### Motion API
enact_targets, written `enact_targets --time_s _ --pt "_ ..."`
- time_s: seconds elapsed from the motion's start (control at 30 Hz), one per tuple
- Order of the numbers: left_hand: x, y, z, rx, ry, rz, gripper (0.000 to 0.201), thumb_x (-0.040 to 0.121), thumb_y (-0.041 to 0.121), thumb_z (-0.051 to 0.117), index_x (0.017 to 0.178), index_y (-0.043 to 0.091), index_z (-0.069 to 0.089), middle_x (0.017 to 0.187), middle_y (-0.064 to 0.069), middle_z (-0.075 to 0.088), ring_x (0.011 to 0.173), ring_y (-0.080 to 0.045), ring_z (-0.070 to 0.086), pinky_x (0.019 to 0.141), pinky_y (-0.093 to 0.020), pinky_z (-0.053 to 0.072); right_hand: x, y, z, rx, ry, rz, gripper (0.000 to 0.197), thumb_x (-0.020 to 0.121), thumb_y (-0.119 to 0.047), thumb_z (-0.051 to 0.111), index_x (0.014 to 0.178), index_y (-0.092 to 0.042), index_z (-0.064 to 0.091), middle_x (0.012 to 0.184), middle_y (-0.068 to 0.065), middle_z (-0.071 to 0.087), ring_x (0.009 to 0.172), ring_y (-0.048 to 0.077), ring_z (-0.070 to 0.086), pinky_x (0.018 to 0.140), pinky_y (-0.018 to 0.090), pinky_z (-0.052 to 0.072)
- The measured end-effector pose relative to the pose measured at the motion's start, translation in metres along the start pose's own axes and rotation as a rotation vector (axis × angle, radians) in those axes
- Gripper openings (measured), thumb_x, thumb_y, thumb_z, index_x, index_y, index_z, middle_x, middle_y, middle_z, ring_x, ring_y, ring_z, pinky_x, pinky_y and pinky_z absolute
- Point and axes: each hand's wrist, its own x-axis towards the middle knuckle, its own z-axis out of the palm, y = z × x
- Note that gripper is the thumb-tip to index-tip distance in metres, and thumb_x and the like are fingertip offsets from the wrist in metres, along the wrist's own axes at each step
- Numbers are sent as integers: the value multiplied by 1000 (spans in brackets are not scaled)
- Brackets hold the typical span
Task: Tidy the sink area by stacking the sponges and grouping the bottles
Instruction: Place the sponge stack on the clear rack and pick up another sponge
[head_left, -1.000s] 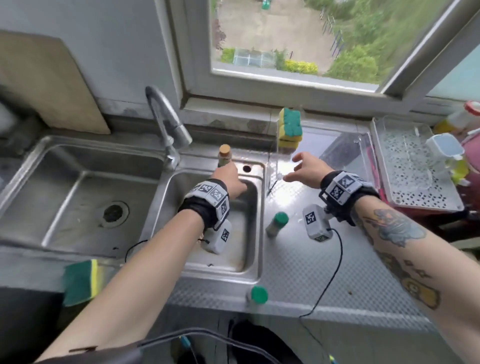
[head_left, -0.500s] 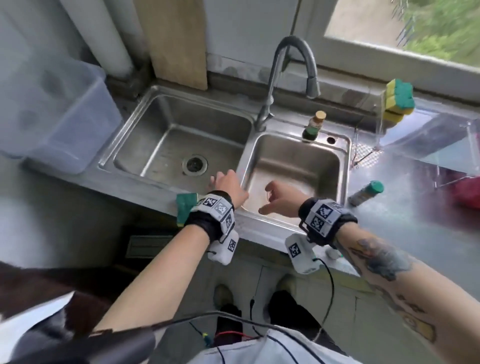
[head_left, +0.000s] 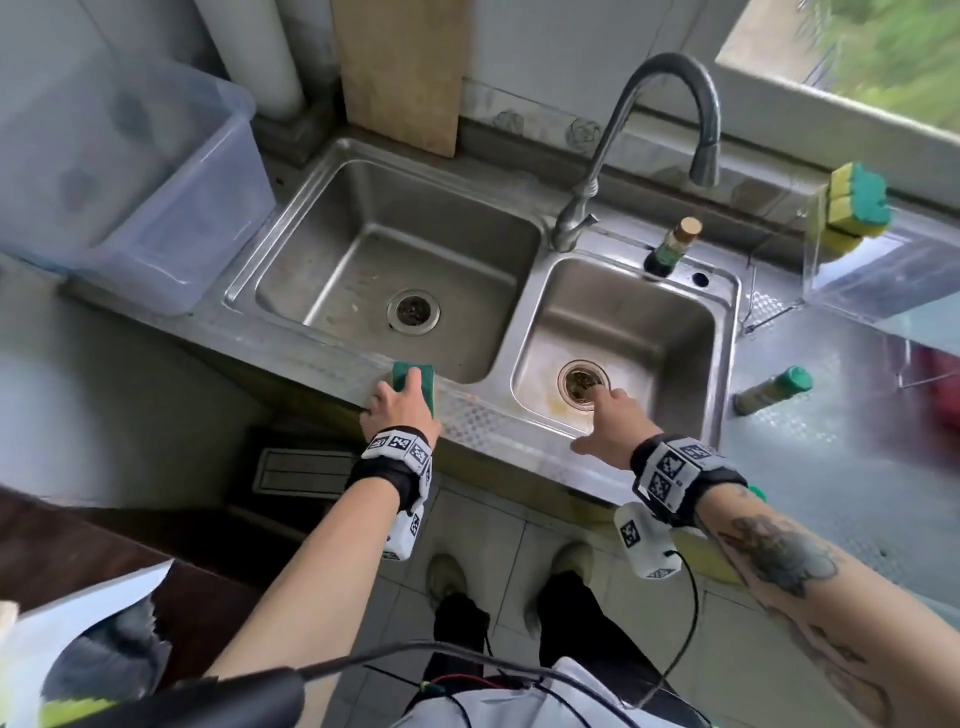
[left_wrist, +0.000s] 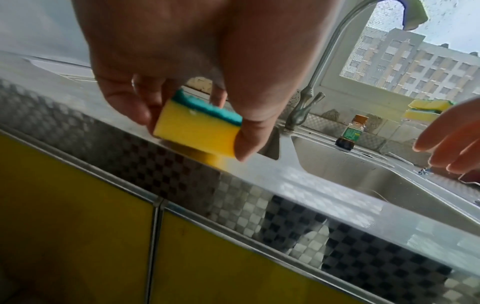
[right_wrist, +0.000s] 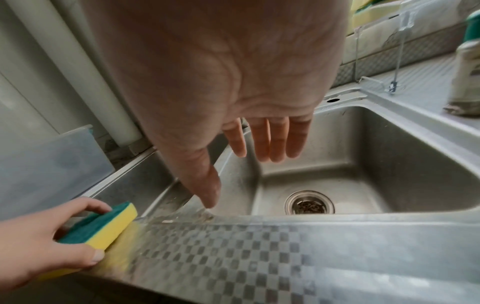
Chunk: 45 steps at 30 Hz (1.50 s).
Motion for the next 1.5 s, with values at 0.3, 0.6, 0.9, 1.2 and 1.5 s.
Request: enact_targets --time_s 0.3,0.6,0.9,1.2,1.5 --pt "-17 111 -15 -18 77 389 49 79 32 64 121 24 40 122 -10 56 113 -32 49 93 -43 39 -3 49 -52 114 112 35 75 75 -31 77 137 -13 40 134 16 47 120 33 48 102 43 43" --pt "-43 275 -24 -157 92 655 51 76 37 66 120 24 42 118 -5 60 108 -30 47 92 -41 40 -9 178 -148 355 291 134 69 79 -28 76 136 -10 42 132 15 51 109 25 55 89 31 45" --pt "-46 455 -33 -160 158 805 49 74 42 68 111 21 44 108 -6 60 100 -28 48 88 -39 40 33 315 -202 185 500 226 66 80 -26 68 138 -7 42 137 16 49 126 33 44 108 44 36" --pt "-9 567 -27 -179 186 684 72 71 53 71 121 11 40 114 -14 59 107 -36 56 92 -45 47 77 358 -190 19 475 188 86 81 -27 62 152 -11 16 160 15 14 148 31 11 122 45 12" --pt "1 602 -6 -193 207 616 79 72 54 71 127 9 36 120 -15 51 109 -39 57 93 -50 48 97 379 -170 -64 425 164 92 80 -27 59 153 -11 5 162 17 2 150 31 -1 120 47 6"
